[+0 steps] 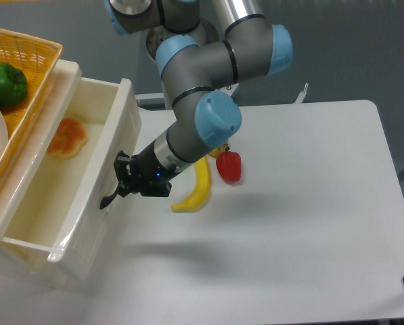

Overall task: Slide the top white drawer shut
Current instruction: 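Push the drawer front with the gripper, sliding the drawer shut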

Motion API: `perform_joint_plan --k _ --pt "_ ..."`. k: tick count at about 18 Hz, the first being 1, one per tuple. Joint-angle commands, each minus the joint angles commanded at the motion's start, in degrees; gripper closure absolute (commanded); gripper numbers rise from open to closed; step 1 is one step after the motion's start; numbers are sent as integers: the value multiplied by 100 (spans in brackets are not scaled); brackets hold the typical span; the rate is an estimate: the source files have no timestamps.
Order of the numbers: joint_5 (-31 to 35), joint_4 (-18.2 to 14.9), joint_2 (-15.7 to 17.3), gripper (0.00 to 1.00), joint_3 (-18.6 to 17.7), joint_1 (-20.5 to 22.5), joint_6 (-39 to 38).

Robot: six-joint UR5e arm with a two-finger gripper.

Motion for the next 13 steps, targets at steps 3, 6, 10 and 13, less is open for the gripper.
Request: perform_joint_plan --k 3,6,10,13 --pt "-9 17 70 100 0 -149 -52" --pt "-9 26 79 100 0 -308 -114" --pt "-9 35 62 100 -9 -413 -167" --pt "-9 44 70 100 0 -492 -193"
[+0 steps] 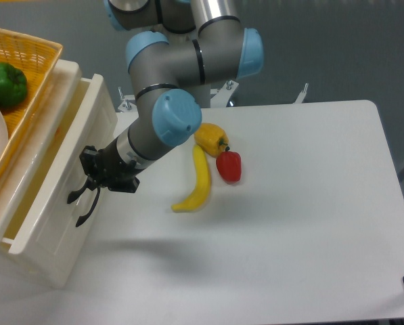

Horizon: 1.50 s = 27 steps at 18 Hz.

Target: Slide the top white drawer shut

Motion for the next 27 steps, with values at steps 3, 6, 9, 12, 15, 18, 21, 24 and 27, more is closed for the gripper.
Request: perform_joint_plan --k 3,6,9,12,15,18,21,24,27 --pt "0 0 0 100 0 -88 -70" --pt "0 9 -9 100 0 -123 -88" --pt "0 9 9 100 9 -141 -88" --pt "9 122 -26 100 9 -238 -88" --pt "53 316 -44 69 17 -194 -35" --pt "289 474 -26 27 44 86 -9" --pt "886 588 -17 0 79 429 -9" --pt "1405 1114 -17 0 79 824 0" --pt "1730 1555 -53 0 79 1290 9"
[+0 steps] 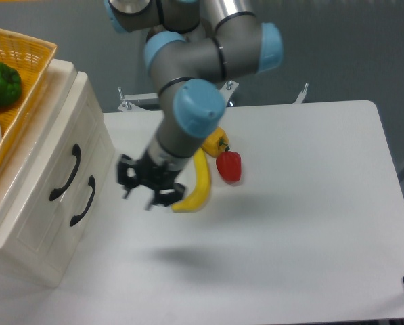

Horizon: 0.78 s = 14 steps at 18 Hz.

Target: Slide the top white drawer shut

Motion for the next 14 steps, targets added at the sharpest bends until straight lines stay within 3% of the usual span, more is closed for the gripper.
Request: perform_joint_plan --k 3,5,10,14 --pt "299 124 -175 0 140 536 61" --pt "545 142 -316 0 281 887 603" --pt "853 168 -457 0 325 1775 3369" --pt "906 326 -728 0 474 2137 5463"
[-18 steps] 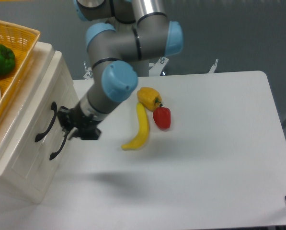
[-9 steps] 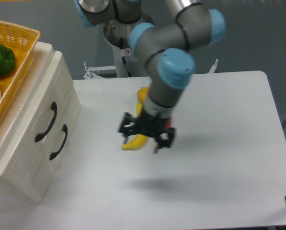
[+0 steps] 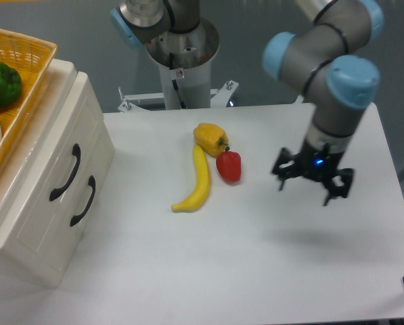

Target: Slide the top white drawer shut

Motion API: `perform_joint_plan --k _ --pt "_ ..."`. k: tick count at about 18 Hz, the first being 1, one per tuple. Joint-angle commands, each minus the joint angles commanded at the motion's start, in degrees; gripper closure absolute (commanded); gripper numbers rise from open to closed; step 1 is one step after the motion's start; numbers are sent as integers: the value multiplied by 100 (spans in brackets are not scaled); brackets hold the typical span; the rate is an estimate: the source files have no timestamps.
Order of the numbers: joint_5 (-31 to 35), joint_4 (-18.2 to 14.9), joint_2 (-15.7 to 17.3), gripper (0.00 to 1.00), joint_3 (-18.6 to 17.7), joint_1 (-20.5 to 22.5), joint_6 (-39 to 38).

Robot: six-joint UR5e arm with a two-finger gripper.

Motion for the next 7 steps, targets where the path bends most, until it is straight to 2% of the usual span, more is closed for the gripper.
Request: perform_joint_plan --k 4,7 --pt "1281 0 -361 0 264 -183 346" --pt "1336 -9 -476 0 326 -272 329"
